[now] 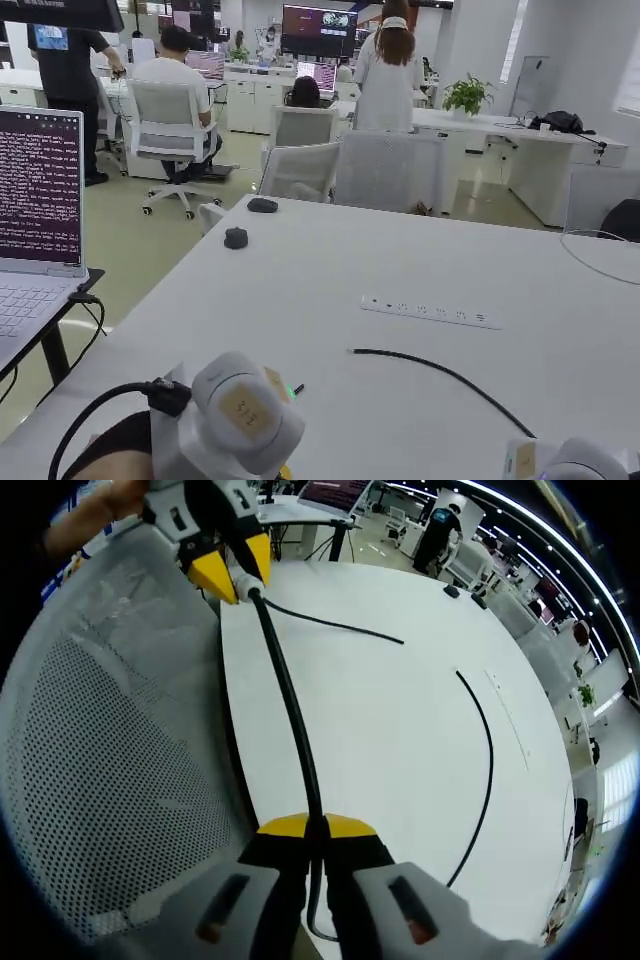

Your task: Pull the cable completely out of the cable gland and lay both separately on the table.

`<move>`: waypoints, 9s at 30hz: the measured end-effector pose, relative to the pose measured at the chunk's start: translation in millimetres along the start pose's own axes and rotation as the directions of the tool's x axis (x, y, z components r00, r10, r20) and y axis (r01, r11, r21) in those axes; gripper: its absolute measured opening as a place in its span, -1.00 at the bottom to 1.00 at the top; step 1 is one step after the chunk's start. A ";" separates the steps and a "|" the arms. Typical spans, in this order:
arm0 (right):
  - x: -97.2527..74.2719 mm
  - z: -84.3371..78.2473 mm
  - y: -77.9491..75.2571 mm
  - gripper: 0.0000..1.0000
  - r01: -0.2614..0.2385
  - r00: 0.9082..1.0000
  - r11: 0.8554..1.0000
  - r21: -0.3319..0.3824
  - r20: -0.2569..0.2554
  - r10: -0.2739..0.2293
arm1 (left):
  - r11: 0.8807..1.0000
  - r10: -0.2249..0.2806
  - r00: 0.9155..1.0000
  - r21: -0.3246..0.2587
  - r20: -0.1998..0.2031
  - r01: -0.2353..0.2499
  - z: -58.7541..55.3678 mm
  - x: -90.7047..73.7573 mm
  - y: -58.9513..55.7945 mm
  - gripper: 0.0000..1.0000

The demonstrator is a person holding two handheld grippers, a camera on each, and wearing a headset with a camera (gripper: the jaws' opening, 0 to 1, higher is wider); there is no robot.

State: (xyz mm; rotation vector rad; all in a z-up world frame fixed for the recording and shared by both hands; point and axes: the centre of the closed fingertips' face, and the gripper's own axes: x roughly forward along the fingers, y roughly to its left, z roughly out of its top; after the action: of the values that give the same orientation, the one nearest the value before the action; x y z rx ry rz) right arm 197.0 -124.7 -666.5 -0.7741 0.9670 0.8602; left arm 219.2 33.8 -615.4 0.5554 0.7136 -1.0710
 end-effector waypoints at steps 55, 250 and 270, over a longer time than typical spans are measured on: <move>2.6 2.0 -1.1 -0.95 -0.036 0.999 0.996 0.086 0.012 0.035 | 1.000 0.019 1.000 0.021 -0.014 -0.019 1.7 2.1 2.5 -0.68; 16.3 8.7 -56.0 -0.62 -0.087 0.985 0.970 0.225 0.168 0.049 | 0.995 0.065 0.997 0.072 -0.030 -0.063 14.0 -6.2 34.3 -0.68; -64.3 2.2 -1.6 -0.59 0.041 0.958 0.937 0.348 0.254 -0.137 | 0.985 -0.081 0.995 0.147 -0.054 0.088 20.6 97.3 34.4 -0.67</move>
State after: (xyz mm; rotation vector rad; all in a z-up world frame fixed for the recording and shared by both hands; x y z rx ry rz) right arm 179.3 -140.3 -606.7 -0.3852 0.7965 0.6746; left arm 285.1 -24.7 -672.9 0.6854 0.7073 -1.2003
